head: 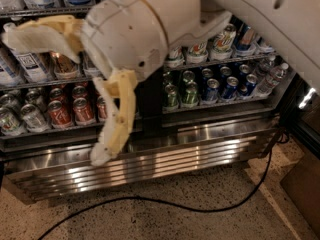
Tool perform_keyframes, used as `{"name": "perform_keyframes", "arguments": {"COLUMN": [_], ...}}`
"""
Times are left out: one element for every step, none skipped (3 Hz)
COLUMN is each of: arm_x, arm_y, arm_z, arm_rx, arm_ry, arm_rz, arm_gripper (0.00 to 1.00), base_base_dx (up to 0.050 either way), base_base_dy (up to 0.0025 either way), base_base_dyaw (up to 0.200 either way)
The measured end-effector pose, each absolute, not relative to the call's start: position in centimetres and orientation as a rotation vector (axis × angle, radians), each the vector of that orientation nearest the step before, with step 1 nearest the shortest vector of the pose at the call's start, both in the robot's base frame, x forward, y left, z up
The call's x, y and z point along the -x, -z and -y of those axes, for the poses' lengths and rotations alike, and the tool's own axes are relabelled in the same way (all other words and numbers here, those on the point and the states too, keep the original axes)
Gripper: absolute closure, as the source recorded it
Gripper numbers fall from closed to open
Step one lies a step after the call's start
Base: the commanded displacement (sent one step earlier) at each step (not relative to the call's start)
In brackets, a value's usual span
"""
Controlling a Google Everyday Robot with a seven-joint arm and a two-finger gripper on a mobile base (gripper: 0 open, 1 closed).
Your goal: Open right fridge door
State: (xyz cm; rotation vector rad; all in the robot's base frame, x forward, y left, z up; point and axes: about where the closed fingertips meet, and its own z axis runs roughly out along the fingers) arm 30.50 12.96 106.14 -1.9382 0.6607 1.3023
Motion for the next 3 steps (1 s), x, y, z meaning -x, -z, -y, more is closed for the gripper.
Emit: {"name": "perform_keyframes", "arguments": {"arm_x": [-31.6, -32.3, -32.3], "arm_y": [-104.6, -103.9, -103.9], "arm_z": [-5.8, 0.4, 0.4], "arm_rx": [1.837, 1.709, 1.709], "arm_ry": [-1.245, -1.152, -1.152], "arm_rz": [-0.877, -1.018, -1.018], "arm_gripper": [0.00, 0.00, 0.00], "base_base_dx": [0.000, 0.000, 0.000], "base_base_dy": [0.00000, 0.00000, 0.00000], "base_base_dyaw": [0.000, 0.000, 0.000]}}
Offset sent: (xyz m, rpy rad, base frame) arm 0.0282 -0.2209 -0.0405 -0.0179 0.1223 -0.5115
